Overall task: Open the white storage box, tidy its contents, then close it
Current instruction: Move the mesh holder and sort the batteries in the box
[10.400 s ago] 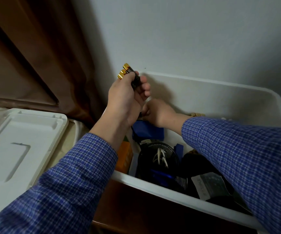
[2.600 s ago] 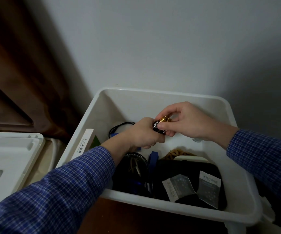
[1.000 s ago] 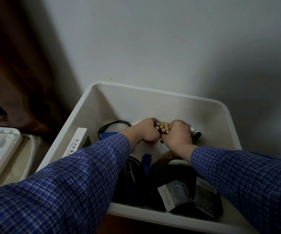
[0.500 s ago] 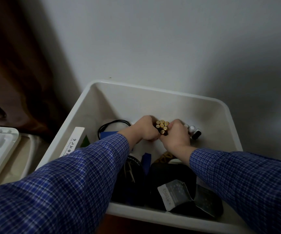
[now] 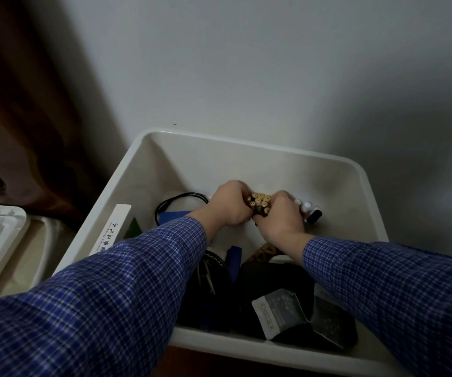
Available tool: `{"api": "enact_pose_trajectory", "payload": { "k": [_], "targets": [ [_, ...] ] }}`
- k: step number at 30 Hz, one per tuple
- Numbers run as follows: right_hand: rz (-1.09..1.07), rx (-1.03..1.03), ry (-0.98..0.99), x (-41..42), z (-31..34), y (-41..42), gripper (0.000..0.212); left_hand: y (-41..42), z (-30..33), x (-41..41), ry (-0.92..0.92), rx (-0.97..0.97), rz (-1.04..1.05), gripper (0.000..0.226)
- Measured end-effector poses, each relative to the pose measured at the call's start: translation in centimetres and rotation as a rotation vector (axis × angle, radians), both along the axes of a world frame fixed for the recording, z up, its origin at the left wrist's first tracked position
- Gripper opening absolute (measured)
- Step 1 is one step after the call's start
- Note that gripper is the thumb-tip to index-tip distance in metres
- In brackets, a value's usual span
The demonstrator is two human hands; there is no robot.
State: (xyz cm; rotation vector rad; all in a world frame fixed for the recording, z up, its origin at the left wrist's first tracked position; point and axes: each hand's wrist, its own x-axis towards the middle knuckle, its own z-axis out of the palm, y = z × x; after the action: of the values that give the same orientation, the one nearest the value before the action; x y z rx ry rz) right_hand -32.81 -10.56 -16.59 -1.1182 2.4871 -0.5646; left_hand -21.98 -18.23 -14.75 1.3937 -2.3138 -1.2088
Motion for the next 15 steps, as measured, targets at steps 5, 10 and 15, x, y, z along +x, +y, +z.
{"api": "enact_pose_trajectory", "payload": {
  "k": [5,10,15],
  "targets": [
    [0.012,0.010,0.009,0.05,0.20,0.02,0.052,0.08,-0.03,-0.05,0.003,-0.024,-0.027,0.028],
    [-0.030,0.026,-0.047,0.12,0.44,-0.05,0.061,-0.01,-0.21,-0.14,0.003,0.005,-0.044,0.034],
    [-0.057,0.049,-0.071,0.03,0.60,0.28,0.053,0.14,-0.28,-0.27,0.003,0.053,-0.052,0.040]
  ]
}}
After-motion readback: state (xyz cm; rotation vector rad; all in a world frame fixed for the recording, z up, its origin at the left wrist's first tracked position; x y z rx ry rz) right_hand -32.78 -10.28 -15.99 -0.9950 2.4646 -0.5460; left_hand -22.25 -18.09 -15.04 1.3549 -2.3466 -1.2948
